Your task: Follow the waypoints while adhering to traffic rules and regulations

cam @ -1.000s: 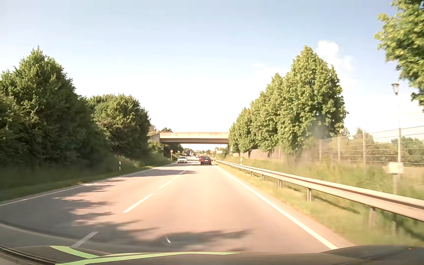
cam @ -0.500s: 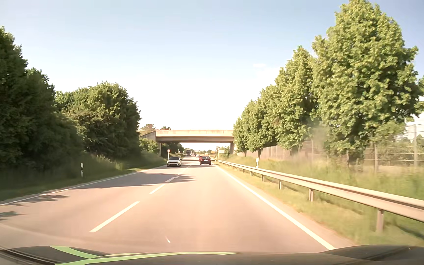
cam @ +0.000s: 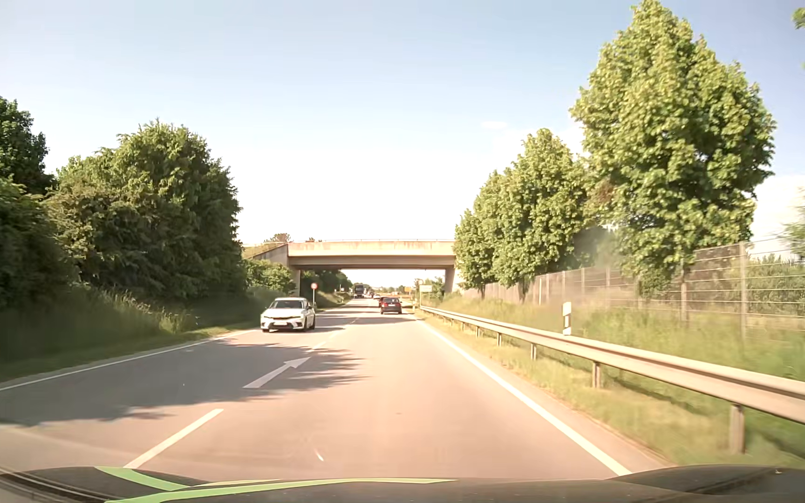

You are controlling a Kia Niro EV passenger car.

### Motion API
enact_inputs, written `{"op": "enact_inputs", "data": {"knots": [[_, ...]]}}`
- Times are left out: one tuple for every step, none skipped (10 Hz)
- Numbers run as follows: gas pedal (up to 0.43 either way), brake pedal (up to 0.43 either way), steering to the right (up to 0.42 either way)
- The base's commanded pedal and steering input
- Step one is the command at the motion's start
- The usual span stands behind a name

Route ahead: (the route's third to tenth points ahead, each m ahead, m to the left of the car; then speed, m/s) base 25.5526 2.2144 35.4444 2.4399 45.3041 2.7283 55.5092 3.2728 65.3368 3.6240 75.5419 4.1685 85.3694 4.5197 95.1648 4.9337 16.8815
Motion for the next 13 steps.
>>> {"op": "enact_inputs", "data": {"knots": [[0.118,0.0,-0.004],[0.118,0.0,-0.004],[0.118,0.0,-0.004],[0.118,0.0,-0.004],[0.118,0.0,-0.004],[0.118,0.0,-0.003],[0.118,0.0,-0.003],[0.118,0.0,-0.003],[0.118,0.0,-0.002],[0.118,0.0,-0.002],[0.118,0.0,-0.002],[0.118,0.0,-0.003],[0.118,0.0,-0.002]]}}
